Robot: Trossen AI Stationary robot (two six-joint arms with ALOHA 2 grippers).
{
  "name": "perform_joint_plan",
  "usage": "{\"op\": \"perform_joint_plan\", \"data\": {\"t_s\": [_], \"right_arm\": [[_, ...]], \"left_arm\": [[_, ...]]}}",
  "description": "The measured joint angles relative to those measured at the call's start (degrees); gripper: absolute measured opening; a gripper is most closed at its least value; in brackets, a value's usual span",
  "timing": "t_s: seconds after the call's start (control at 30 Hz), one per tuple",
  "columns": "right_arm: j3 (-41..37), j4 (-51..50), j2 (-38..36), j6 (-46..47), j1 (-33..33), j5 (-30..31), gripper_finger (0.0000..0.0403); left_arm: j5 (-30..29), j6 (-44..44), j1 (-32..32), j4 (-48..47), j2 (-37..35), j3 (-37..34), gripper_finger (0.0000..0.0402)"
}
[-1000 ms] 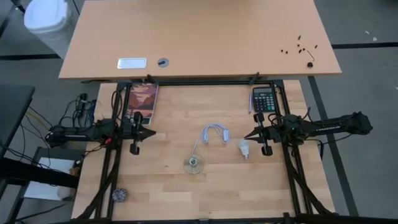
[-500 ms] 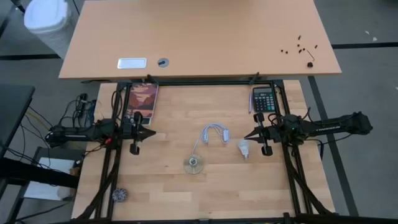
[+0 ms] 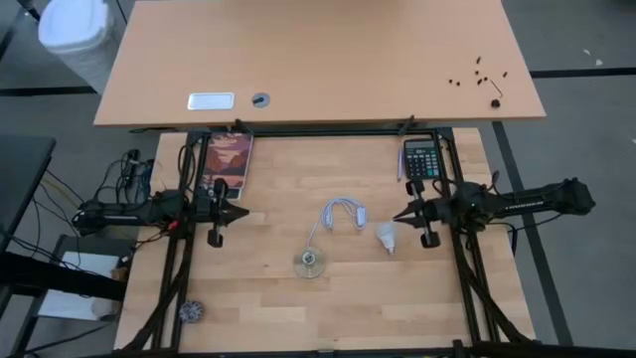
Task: Screw lightbulb
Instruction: Insert the lightbulb into the lamp
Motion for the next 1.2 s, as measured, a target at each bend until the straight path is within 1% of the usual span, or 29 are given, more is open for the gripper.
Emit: {"op": "perform_joint_plan", "data": {"t_s": [0.1, 0.17, 0.33, 0.4, 0.47, 0.53, 0.63, 0.73, 0.9, 0.97, 1.03, 1.13, 1.2], "right_arm": [[0.0, 2.8, 0.0, 5.2, 0.0, 0.0, 0.0027], [0.0, 4.7, 0.0, 7.0, 0.0, -0.1, 0.0028], [0.0, 8.3, 0.0, 12.7, 0.0, -0.2, 0.0028], [0.0, 9.3, 0.0, 13.9, 0.0, -0.2, 0.0027], [0.0, 11.5, 0.0, 13.7, 0.0, 1.3, 0.0028], [0.0, 14.0, 0.0, 15.9, 0.0, 2.6, 0.0028], [0.0, 18.6, 0.0, 16.9, 0.0, 2.9, 0.0027], [0.0, 21.7, 0.0, 16.6, 0.0, 3.9, 0.0028], [0.0, 21.2, 0.5, 17.6, 0.0, 8.0, 0.0027], [0.0, 20.6, 1.2, 19.9, 0.0, 10.6, 0.0026], [0.1, 19.1, 1.8, 21.1, -0.3, 11.5, 0.0026], [2.0, 10.1, 2.9, 22.5, -1.4, 12.3, 0.0026], [4.1, 2.9, 3.7, 23.1, -2.4, 13.9, 0.0026]], "left_arm": [[0.0, 0.0, 0.0, 0.0, 0.0, 0.0, 0.0022], [0.0, 0.0, 0.0, 0.0, 0.0, 0.0, 0.0022], [-2.3, 0.0, 0.0, 0.0, 0.0, 0.0, 0.0022], [-2.7, 0.0, 0.0, 0.0, 0.0, 0.0, 0.0022], [-2.8, -0.1, 0.0, 0.0, 0.0, 0.0, 0.0022], [-2.6, -2.9, 0.0, 0.6, 0.0, 0.0, 0.0022], [-2.5, -11.0, -0.1, 3.2, 0.0, 0.0, 0.0022], [-2.7, -14.5, -0.1, 5.7, 0.0, 0.0, 0.0022], [-3.1, -14.6, -0.1, 8.1, 0.0, 0.0, 0.0022], [-5.4, -14.6, -0.1, 9.2, 0.0, 0.0, 0.0022], [-8.8, -14.5, -0.1, 10.1, 0.0, 0.0, 0.0022], [-14.2, -13.3, -0.1, 13.2, 0.0, 0.0, 0.0022], [-16.1, -12.8, -0.1, 15.2, 0.0, 0.0, 0.0022]]}}
